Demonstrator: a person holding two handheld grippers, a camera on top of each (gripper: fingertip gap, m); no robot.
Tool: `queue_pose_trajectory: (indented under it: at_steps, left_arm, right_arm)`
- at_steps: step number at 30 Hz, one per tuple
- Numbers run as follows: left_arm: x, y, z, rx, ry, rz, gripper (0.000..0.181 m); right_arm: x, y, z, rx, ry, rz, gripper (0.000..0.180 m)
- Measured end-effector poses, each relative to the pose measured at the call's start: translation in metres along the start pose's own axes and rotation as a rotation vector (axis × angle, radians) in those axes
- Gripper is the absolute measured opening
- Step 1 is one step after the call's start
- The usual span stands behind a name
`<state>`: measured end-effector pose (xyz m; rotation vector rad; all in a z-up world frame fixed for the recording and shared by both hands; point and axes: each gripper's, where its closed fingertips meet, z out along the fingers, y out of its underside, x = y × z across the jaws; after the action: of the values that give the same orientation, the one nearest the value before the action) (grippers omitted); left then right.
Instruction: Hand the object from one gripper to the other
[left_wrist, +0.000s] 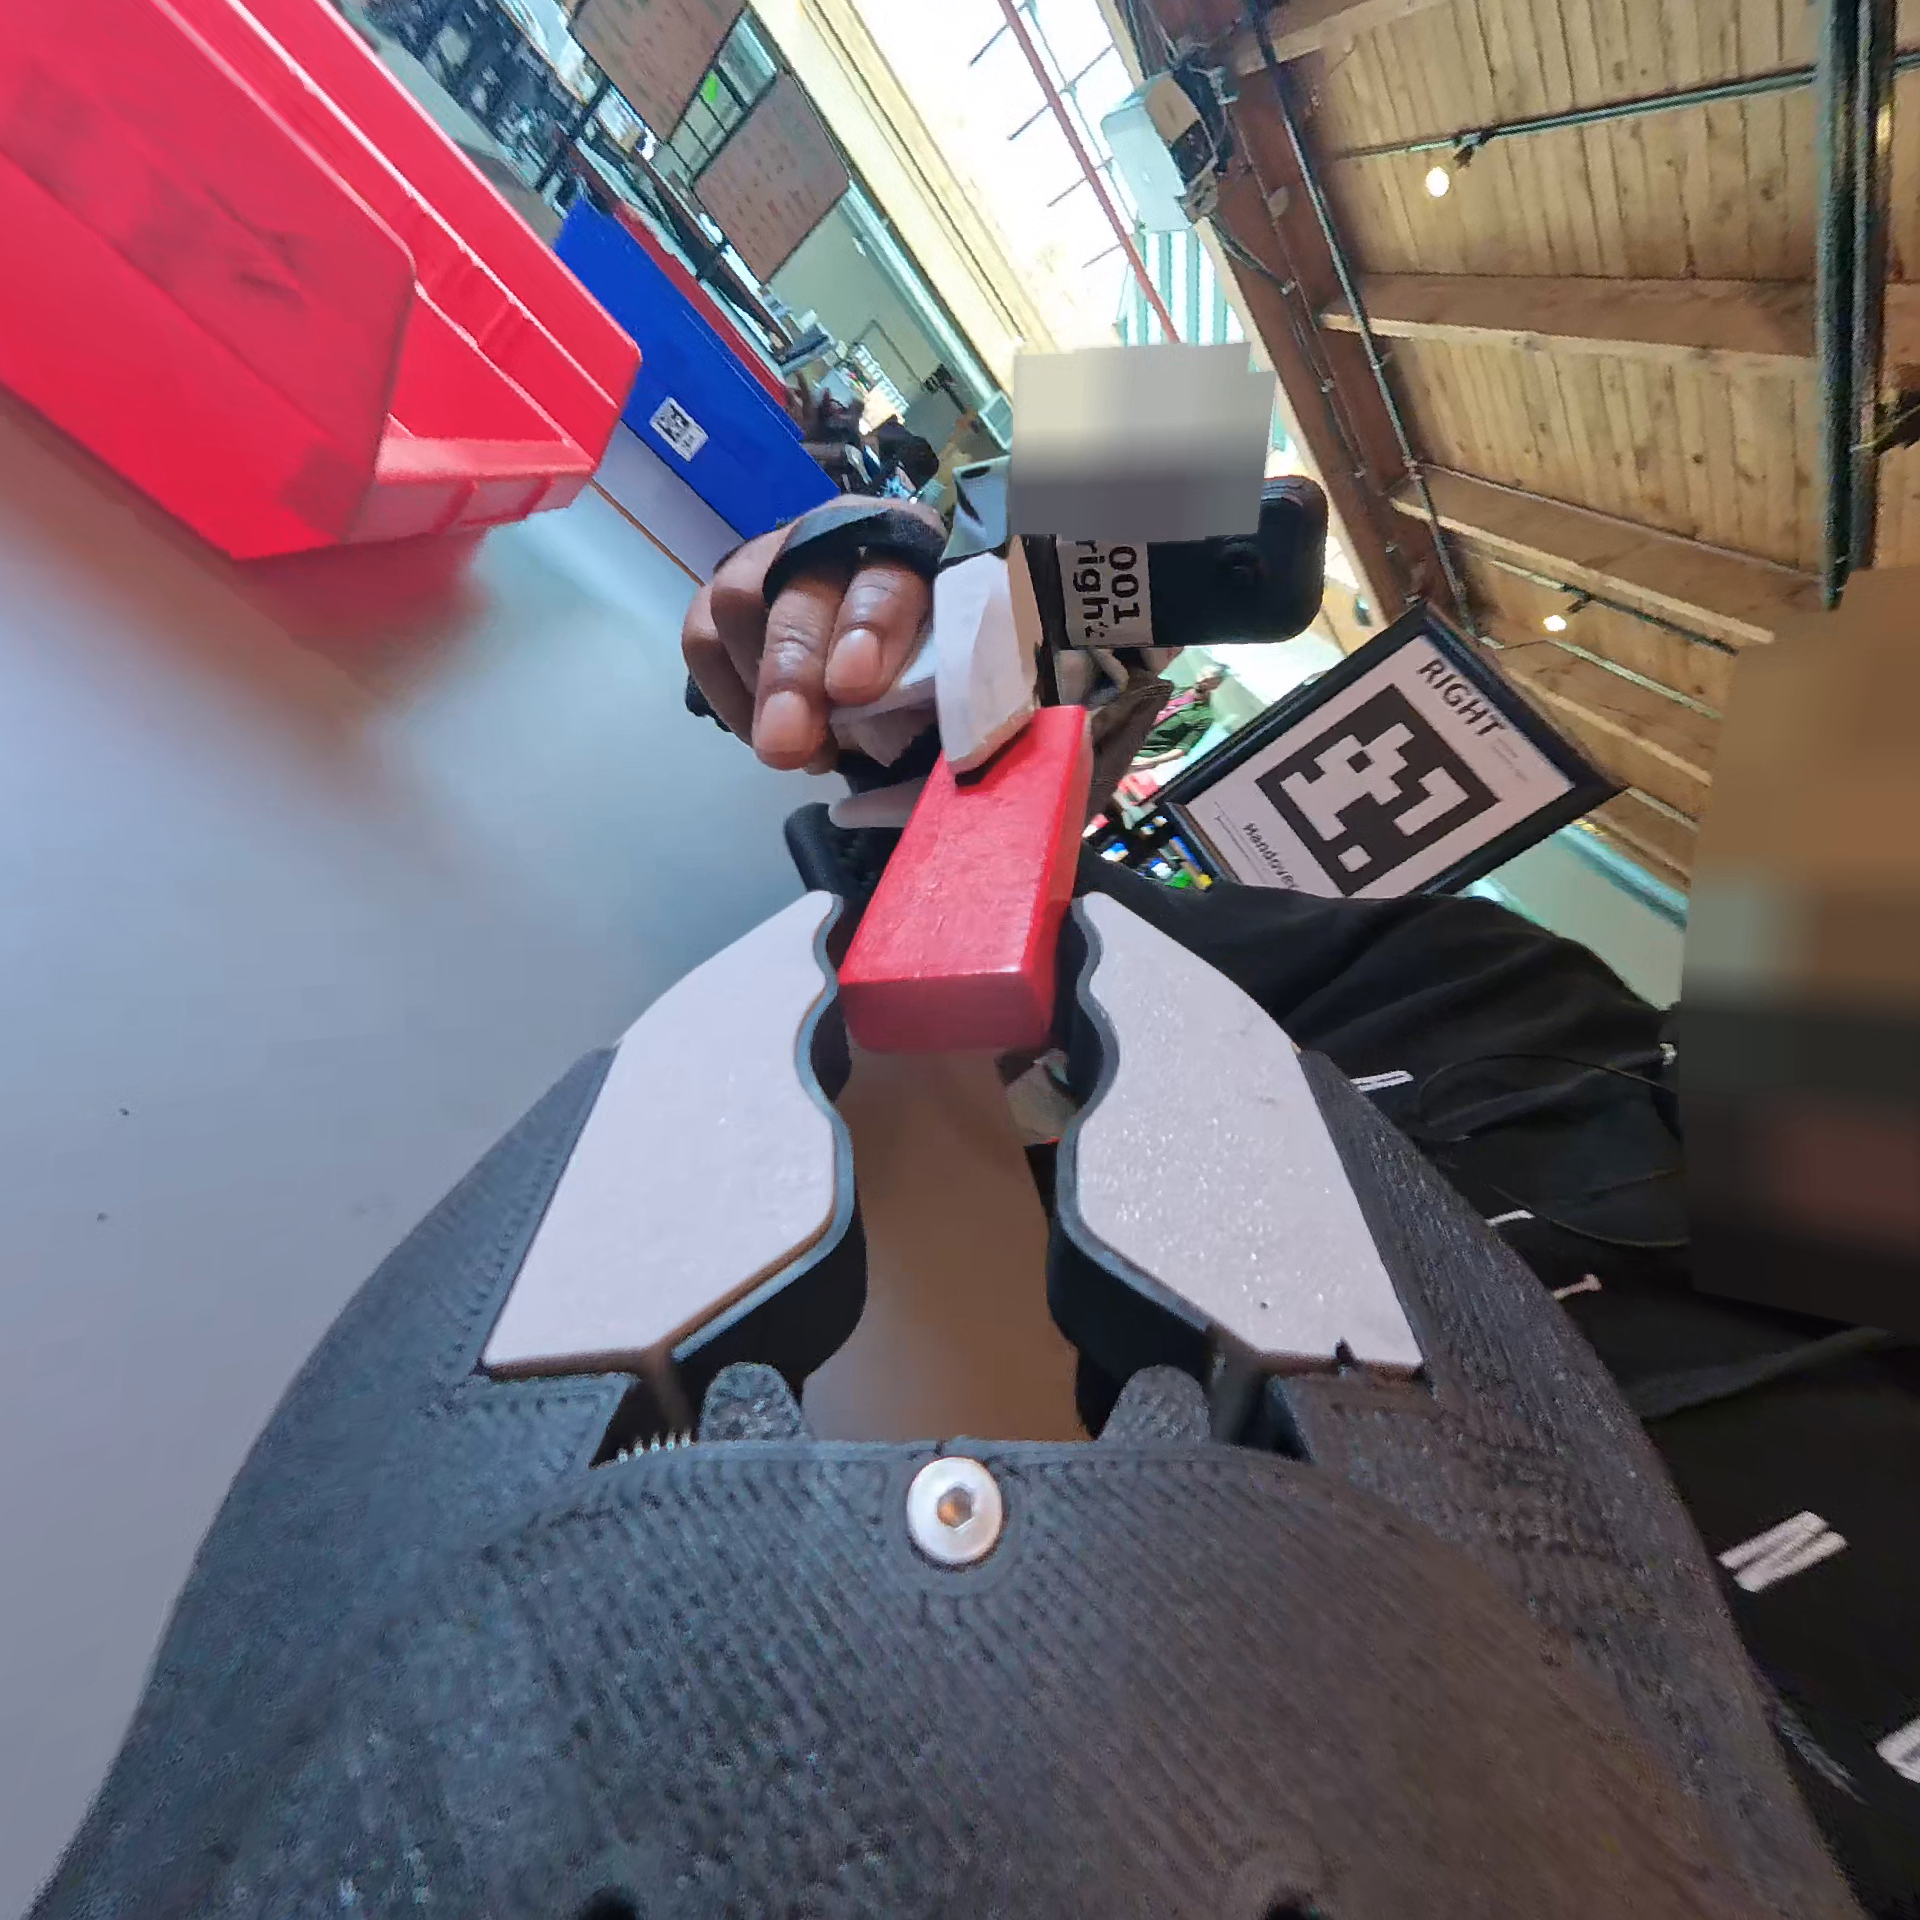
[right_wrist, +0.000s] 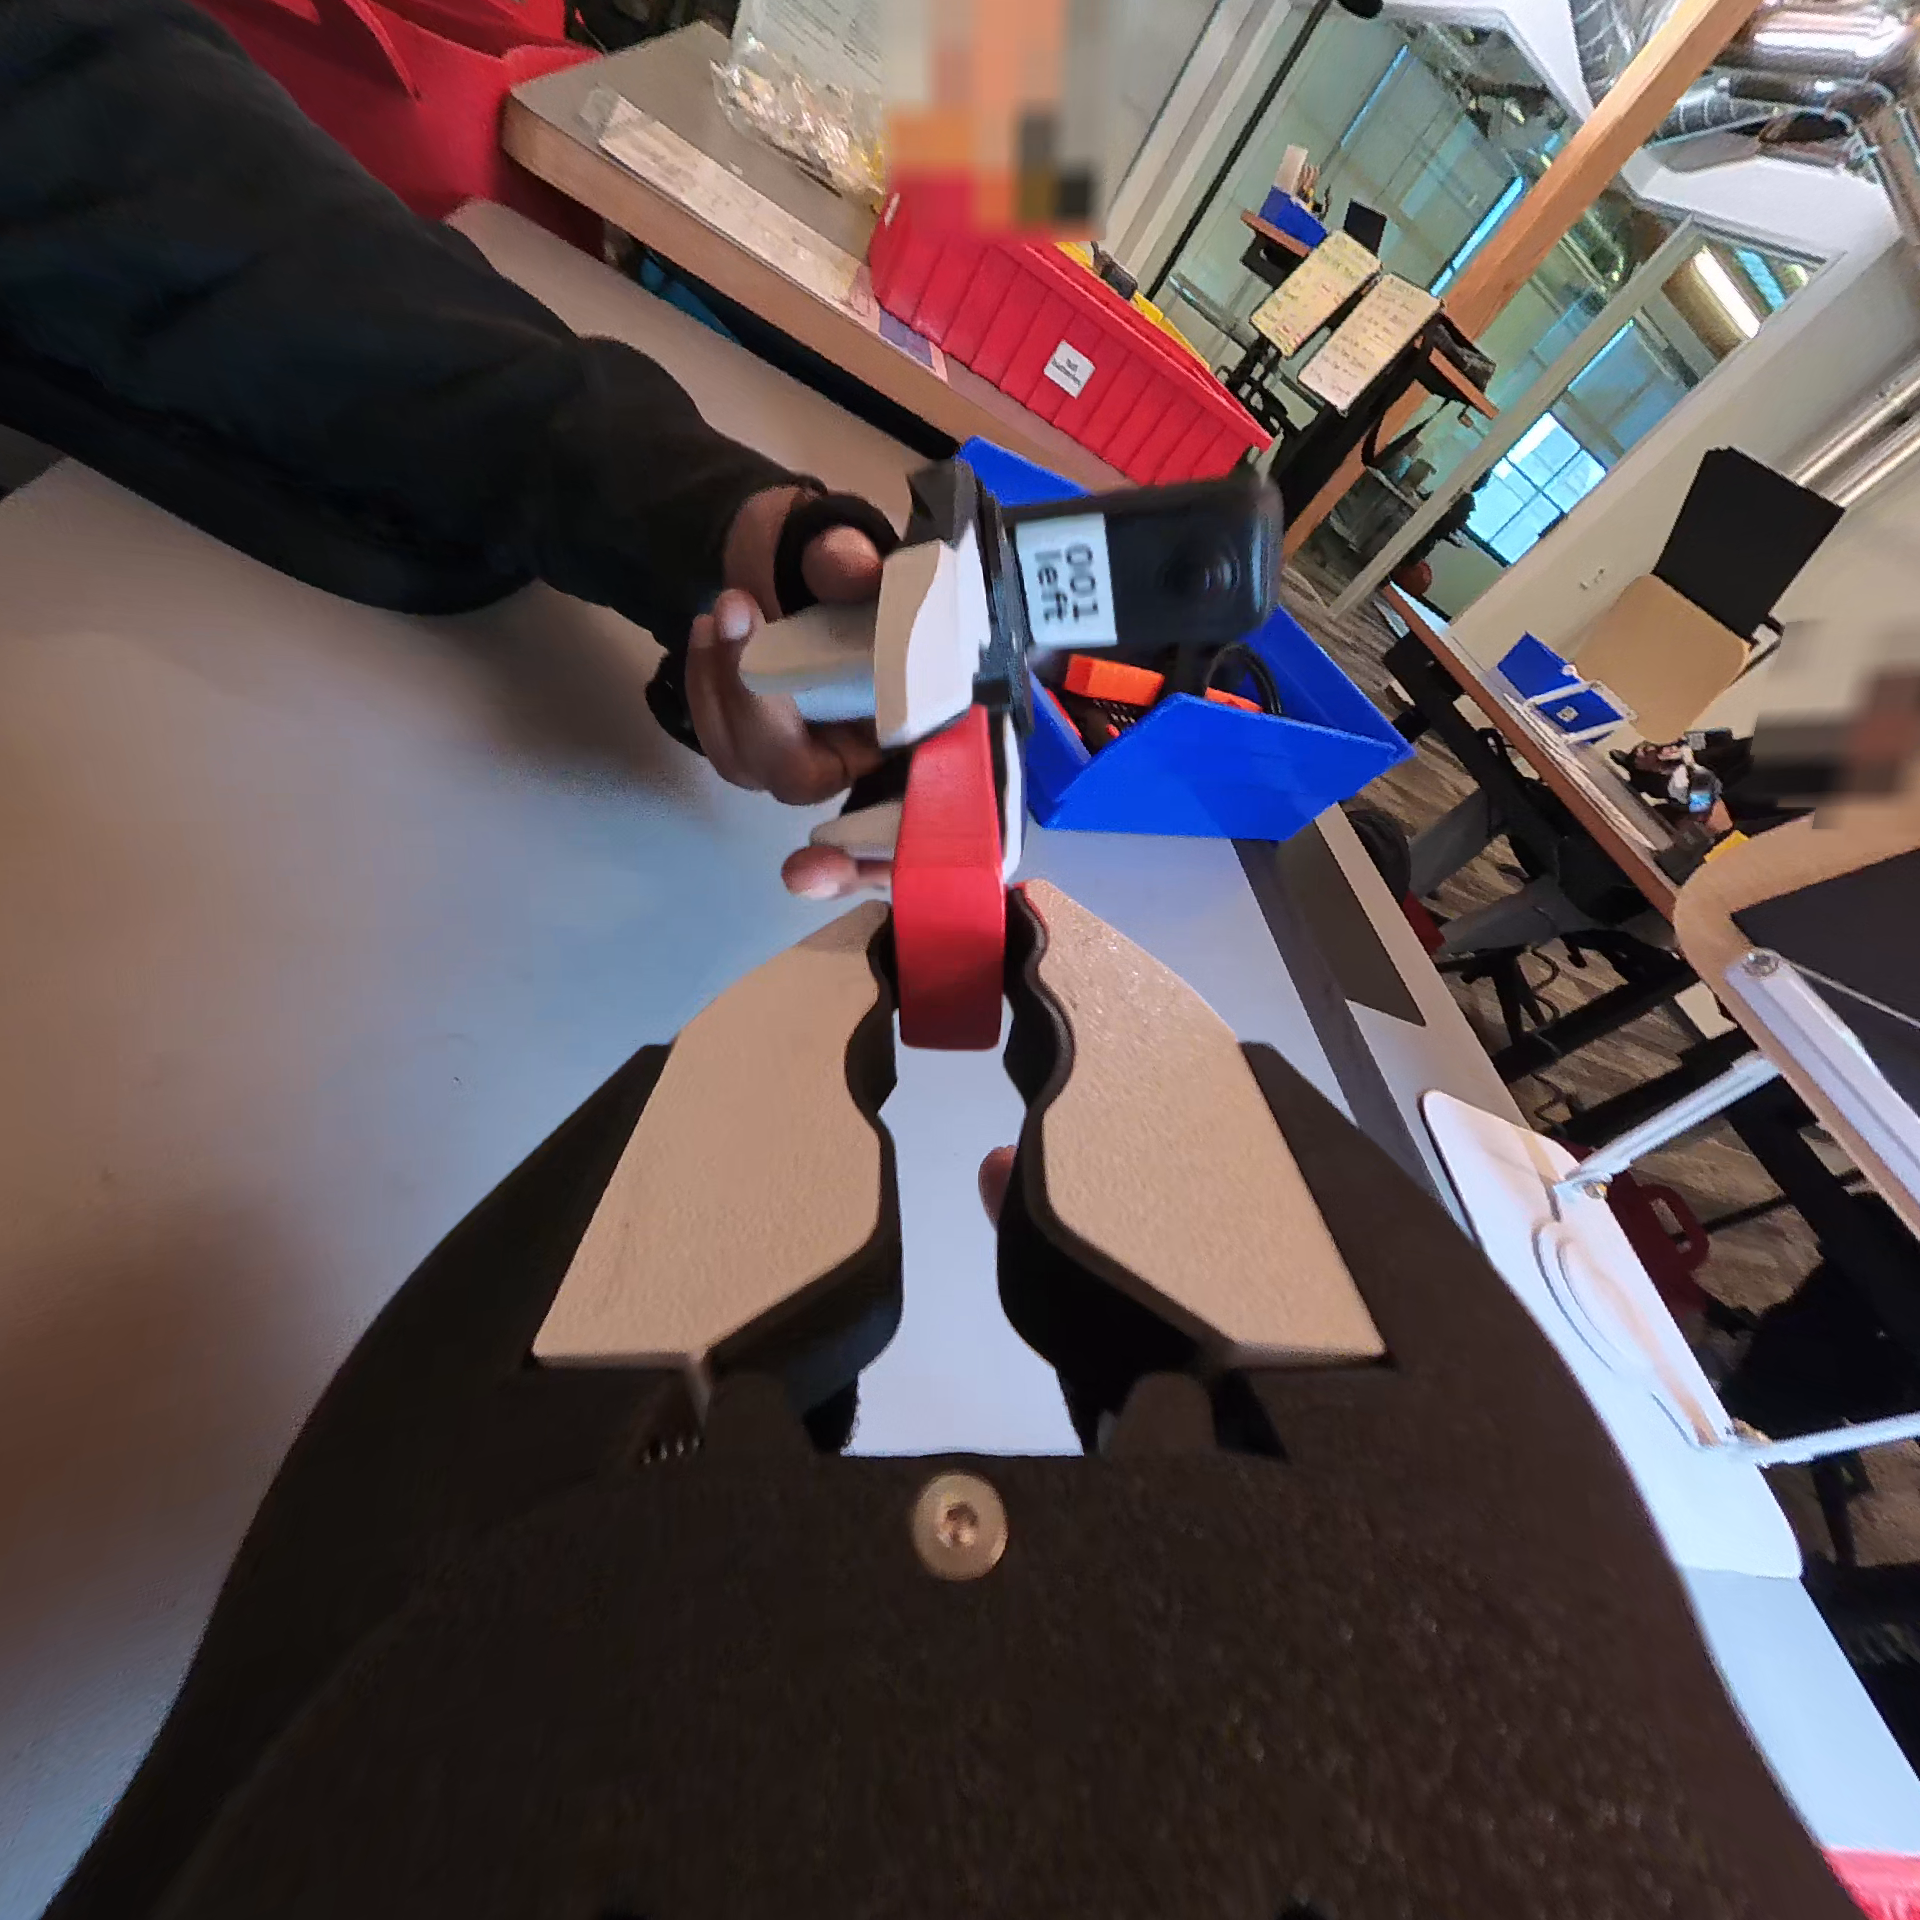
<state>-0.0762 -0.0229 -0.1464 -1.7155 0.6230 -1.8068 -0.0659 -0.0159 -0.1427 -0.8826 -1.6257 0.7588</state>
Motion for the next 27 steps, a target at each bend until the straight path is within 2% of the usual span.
queue_pose_trajectory:
  at_steps: [5, 10, 13, 18, 22, 27]
  left_arm:
    - [-0.012, -0.008, -0.005, 0.008, -0.175, 0.18, 0.037]
    - [-0.024, -0.024, -0.018, 0.058, -0.371, 0.309, 0.037]
    - [-0.034, -0.034, -0.028, 0.094, -0.525, 0.433, 0.037]
    - [-0.041, -0.044, -0.037, 0.098, -0.735, 0.671, 0.037]
    - [-0.03, -0.047, -0.031, 0.078, -0.801, 0.907, 0.037]
    - [-0.011, -0.043, -0.017, 0.088, -0.748, 1.07, 0.037]
  right_arm:
    - [0.011, 0.021, 0.003, -0.102, 0.075, 0.04, 0.021]
    - [0.033, 0.028, -0.007, -0.11, 0.15, 0.161, 0.039]
    - [0.047, 0.033, -0.011, -0.132, 0.233, 0.222, 0.042]
    - [0.053, 0.035, -0.004, -0.077, 0.23, 0.488, 0.049]
    - [0.049, 0.03, 0.0, 0.024, 0.125, 0.7, 0.065]
    - [0.051, 0.028, -0.003, 0.091, 0.093, 0.735, 0.062]
